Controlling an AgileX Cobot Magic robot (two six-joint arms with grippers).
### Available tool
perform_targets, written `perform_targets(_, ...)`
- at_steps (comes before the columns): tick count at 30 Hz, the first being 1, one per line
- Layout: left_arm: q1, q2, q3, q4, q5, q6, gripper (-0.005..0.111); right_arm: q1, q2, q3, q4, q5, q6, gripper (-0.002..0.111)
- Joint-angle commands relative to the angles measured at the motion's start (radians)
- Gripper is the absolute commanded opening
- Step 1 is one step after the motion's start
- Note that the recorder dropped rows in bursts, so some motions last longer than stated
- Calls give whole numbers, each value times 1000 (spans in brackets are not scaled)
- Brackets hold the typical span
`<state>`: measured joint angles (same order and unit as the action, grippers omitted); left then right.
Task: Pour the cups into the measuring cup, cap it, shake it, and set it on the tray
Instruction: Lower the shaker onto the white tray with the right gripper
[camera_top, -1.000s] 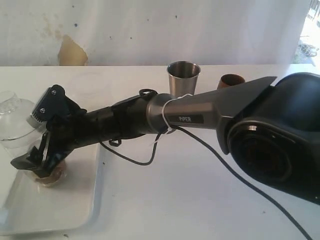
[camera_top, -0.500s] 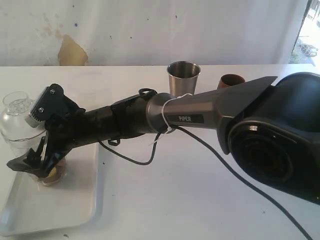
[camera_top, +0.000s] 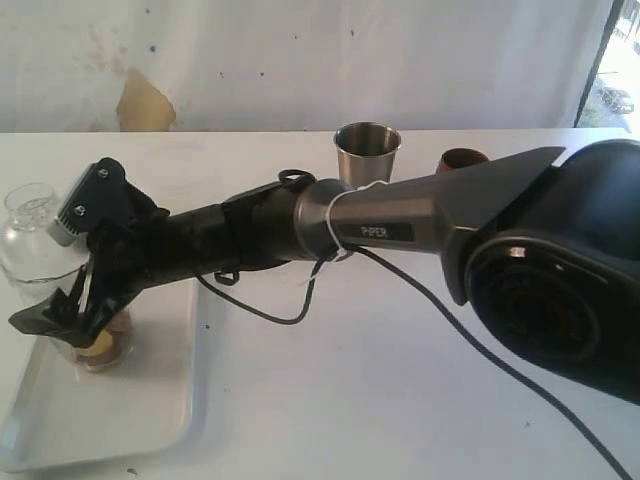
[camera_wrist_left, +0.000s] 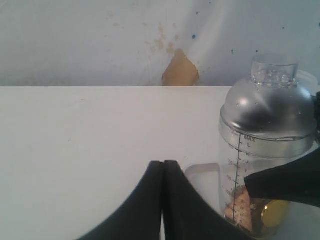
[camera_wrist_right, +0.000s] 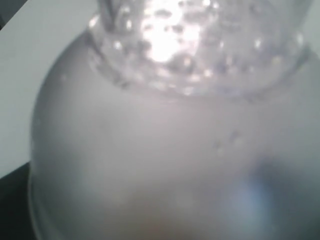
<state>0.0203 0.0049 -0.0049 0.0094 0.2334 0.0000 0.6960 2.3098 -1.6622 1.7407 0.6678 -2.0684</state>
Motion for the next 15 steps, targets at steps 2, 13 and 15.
perform_targets(2, -5, -5, 5, 0, 0, 0, 0, -40, -16, 1, -47, 27, 83, 96)
perform_targets(13, -5, -5, 5, 0, 0, 0, 0, -95, -16, 1, -197, 179, 145, 96)
perform_targets(15, -5, -5, 5, 0, 0, 0, 0, -100, -16, 1, -209, 181, 145, 96)
